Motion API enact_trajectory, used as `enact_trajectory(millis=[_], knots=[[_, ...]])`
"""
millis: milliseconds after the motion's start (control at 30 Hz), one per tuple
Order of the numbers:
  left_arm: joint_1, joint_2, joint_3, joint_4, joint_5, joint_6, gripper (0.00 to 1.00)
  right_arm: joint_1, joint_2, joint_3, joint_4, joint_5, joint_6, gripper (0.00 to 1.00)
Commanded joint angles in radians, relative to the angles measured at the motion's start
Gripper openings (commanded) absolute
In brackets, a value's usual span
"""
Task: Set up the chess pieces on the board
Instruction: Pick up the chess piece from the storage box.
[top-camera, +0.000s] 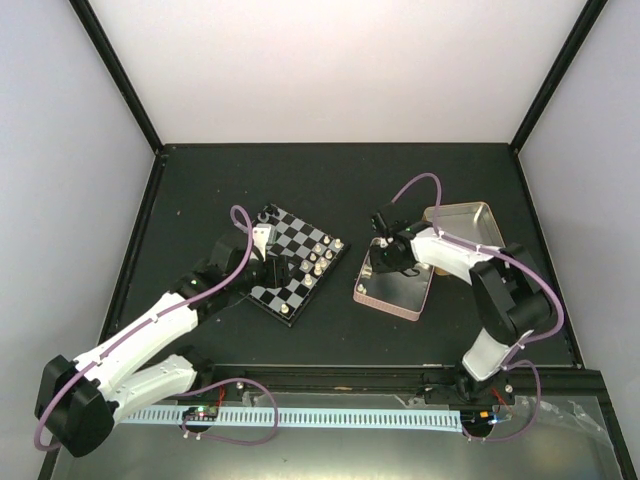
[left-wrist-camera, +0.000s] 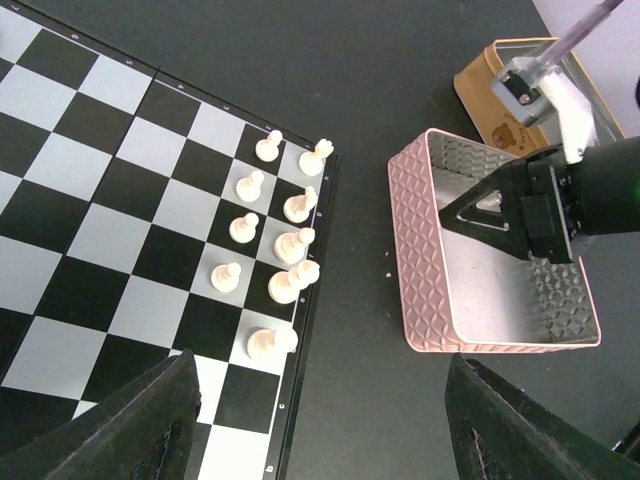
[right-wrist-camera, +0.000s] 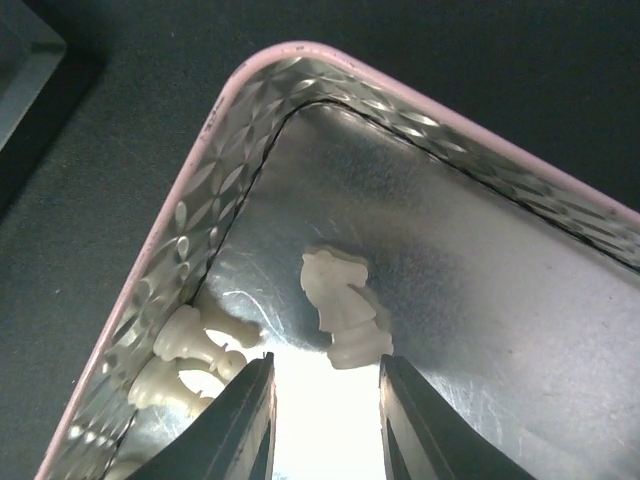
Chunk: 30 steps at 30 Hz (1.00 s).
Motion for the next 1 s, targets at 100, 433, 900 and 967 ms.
enact_trajectory(millis=[100,433,900,967], knots=[[0.014,-0.01,0.018,0.014,-0.002,-0.005,0.69,0.003,0.049,0.042,-0.005,0.028,-0.023,0.3],[0.019,-0.016,0.013,0.009,0.002,0.0,0.69,0.003,0.098,0.061,-0.005,0.049,-0.026,0.21],[0.027,-0.042,0.018,0.032,0.023,-0.019,0.7,0.018,0.031,0.031,0.033,0.096,-0.068,0.1],[0.027,-0.053,0.021,0.042,0.037,-0.02,0.71,0.028,-0.026,-0.002,0.089,0.091,-0.086,0.09]])
